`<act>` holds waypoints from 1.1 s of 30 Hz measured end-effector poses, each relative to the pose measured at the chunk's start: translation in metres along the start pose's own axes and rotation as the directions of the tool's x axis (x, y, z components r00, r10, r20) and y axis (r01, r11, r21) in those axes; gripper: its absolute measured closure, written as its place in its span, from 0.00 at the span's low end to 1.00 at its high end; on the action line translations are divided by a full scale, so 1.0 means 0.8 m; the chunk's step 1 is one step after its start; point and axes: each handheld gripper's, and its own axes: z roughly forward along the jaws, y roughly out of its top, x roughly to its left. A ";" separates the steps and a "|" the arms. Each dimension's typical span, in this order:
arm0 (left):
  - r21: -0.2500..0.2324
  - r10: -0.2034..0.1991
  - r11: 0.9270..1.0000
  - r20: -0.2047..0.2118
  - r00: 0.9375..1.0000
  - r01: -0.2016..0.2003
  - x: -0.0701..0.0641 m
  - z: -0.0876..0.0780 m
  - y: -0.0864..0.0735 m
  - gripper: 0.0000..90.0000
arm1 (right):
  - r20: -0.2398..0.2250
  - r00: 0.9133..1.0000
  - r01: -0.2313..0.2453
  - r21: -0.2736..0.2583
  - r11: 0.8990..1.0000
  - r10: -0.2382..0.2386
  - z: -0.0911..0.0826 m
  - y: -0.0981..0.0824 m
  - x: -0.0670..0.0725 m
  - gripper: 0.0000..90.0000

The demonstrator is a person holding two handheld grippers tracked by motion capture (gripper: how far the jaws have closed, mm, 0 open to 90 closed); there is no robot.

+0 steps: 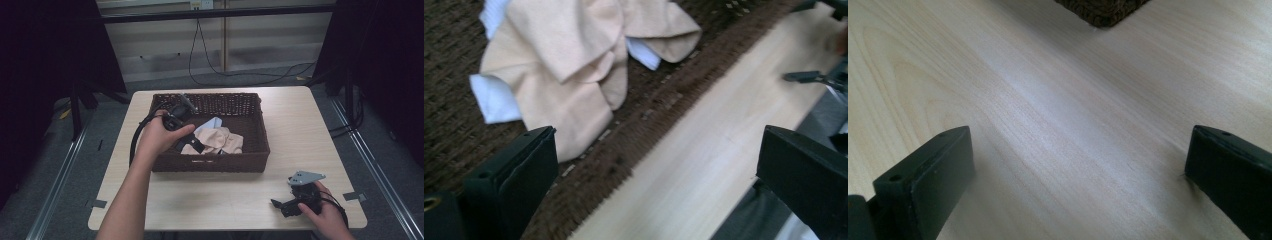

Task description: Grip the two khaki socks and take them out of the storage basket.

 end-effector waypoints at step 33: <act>-0.015 -0.208 0.978 -0.067 0.976 0.207 0.068 0.113 0.045 0.35 | 0.003 1.000 0.001 -0.002 1.000 -0.001 0.000 0.000 0.000 0.00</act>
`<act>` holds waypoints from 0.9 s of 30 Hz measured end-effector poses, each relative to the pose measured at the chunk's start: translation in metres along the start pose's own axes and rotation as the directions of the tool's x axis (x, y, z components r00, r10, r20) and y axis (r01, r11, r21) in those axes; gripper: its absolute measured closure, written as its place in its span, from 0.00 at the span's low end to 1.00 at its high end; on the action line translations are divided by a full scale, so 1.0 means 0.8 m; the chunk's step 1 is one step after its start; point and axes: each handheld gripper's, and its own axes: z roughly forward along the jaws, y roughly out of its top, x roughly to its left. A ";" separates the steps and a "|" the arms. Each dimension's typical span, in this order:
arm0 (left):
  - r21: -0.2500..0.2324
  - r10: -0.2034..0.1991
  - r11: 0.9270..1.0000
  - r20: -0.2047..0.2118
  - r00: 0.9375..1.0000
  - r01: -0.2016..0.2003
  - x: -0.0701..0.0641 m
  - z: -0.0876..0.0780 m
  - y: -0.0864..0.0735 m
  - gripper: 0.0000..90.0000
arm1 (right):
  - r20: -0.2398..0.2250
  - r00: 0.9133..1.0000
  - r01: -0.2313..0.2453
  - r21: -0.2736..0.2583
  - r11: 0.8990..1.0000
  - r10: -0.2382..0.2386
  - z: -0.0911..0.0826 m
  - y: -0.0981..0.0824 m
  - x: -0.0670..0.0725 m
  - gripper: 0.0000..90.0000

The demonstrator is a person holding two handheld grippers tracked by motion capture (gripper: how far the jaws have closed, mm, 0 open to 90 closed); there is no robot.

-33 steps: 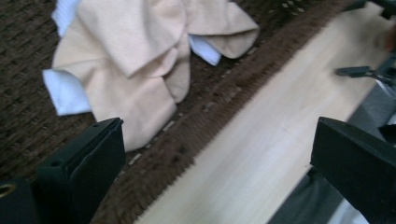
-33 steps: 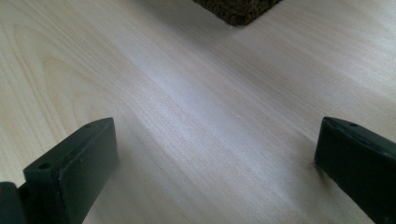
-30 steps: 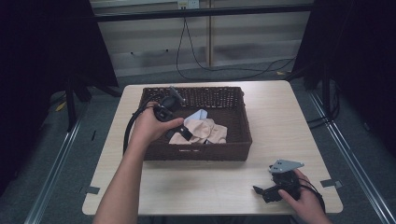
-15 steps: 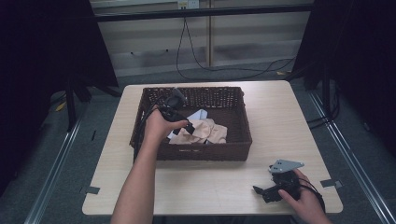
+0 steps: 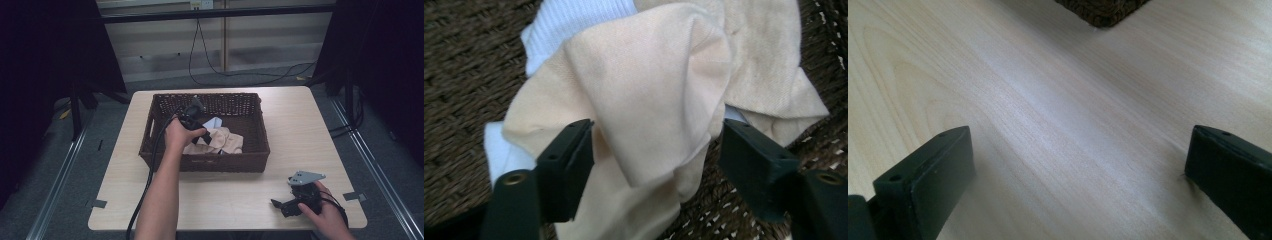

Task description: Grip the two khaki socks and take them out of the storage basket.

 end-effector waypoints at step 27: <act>0.049 -0.001 0.999 0.065 0.998 -0.002 -0.016 -0.073 0.003 0.95 | -0.004 1.000 -0.005 0.003 1.000 0.005 0.000 0.000 0.000 0.00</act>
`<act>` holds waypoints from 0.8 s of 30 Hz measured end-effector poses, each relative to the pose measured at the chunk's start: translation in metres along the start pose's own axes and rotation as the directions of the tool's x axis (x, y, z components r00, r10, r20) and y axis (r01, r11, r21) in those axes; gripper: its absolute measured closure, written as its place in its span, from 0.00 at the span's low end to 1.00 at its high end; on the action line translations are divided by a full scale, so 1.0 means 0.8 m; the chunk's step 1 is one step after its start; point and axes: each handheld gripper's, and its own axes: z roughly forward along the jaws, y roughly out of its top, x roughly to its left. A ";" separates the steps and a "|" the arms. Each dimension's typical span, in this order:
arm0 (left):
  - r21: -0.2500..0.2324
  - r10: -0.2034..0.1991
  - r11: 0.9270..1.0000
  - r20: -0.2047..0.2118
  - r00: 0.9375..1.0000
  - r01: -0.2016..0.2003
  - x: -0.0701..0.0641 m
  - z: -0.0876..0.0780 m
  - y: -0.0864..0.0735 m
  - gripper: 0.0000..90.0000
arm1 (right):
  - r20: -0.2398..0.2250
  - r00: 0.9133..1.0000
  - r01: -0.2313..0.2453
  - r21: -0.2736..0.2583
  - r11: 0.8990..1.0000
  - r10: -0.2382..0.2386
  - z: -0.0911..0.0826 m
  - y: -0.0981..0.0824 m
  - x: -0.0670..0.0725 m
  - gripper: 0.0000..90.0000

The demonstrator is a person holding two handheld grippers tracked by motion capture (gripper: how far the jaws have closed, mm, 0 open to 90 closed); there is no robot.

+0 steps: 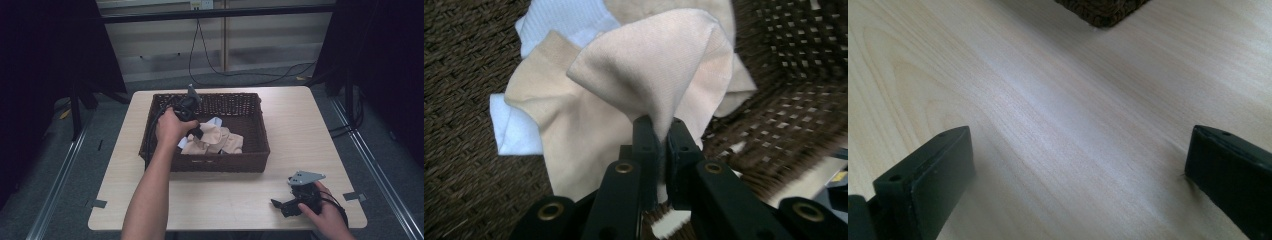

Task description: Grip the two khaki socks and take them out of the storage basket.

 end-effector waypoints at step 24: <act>0.039 0.075 0.996 0.025 0.997 -0.076 -0.032 -0.071 -0.005 0.94 | 0.000 1.000 0.002 0.002 1.000 -0.002 0.000 0.000 0.000 0.00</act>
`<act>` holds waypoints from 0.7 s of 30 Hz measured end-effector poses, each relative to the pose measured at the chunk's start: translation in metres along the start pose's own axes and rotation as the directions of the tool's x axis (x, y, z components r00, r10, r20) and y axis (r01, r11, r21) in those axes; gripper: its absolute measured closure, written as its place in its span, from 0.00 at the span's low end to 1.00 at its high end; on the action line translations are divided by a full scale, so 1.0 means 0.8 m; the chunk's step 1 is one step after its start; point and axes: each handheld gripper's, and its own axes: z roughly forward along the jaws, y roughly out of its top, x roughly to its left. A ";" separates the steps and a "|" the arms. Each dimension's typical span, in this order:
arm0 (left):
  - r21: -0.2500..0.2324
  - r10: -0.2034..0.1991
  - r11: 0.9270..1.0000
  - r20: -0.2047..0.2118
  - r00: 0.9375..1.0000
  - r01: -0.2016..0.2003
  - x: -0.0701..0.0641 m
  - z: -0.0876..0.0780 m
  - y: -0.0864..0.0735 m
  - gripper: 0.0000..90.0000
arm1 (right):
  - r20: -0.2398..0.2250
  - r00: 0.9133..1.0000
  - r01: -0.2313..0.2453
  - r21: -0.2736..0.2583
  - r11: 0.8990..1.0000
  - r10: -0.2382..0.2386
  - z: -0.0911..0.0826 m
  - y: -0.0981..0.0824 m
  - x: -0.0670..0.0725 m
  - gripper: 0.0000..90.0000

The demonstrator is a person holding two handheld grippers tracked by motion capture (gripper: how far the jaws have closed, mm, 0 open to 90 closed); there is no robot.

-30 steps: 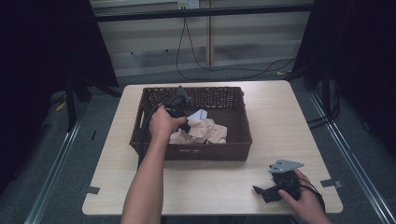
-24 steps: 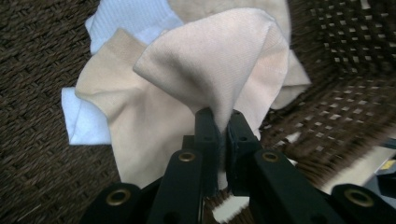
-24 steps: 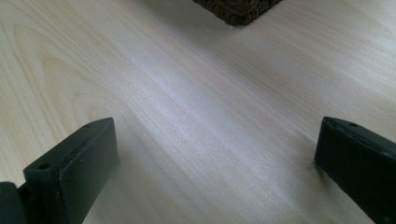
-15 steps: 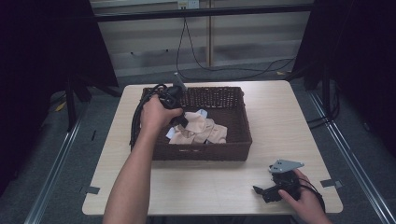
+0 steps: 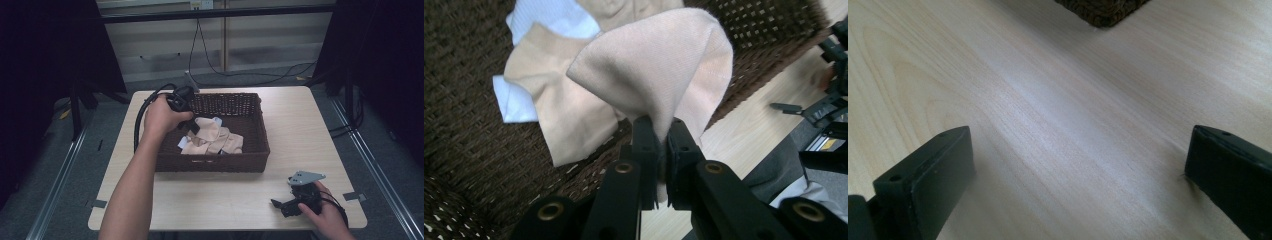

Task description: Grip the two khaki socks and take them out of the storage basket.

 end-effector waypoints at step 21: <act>0.009 0.025 1.000 0.008 1.000 -0.025 -0.014 -0.040 -0.017 0.94 | -0.001 1.000 -0.002 0.001 1.000 0.002 0.000 0.000 0.000 0.00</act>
